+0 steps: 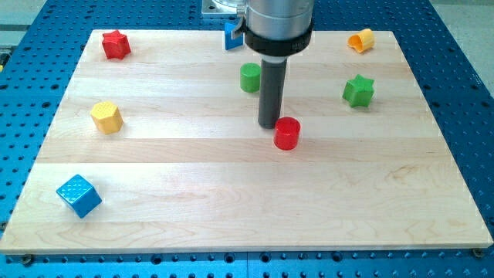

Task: Push the red circle to the bottom center of the board

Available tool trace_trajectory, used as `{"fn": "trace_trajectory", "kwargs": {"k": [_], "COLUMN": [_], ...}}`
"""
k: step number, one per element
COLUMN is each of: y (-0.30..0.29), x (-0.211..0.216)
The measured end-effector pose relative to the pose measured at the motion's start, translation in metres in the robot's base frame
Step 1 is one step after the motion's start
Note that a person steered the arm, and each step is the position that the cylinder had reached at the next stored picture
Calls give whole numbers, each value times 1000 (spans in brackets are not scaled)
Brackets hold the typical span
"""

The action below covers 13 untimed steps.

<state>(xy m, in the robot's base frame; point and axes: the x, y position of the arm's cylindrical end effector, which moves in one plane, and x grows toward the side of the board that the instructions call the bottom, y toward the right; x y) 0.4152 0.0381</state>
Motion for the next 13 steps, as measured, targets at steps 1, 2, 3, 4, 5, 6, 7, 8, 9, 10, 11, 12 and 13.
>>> {"fn": "trace_trajectory", "kwargs": {"k": [1, 2, 3, 4, 5, 6, 7, 8, 9, 10, 11, 12, 13], "y": [34, 69, 46, 57, 39, 7, -14, -25, -56, -41, -49, -132, -130], "x": [-9, 4, 91, 78, 45, 35, 86, 23, 75, 133, 98, 175, 203]}}
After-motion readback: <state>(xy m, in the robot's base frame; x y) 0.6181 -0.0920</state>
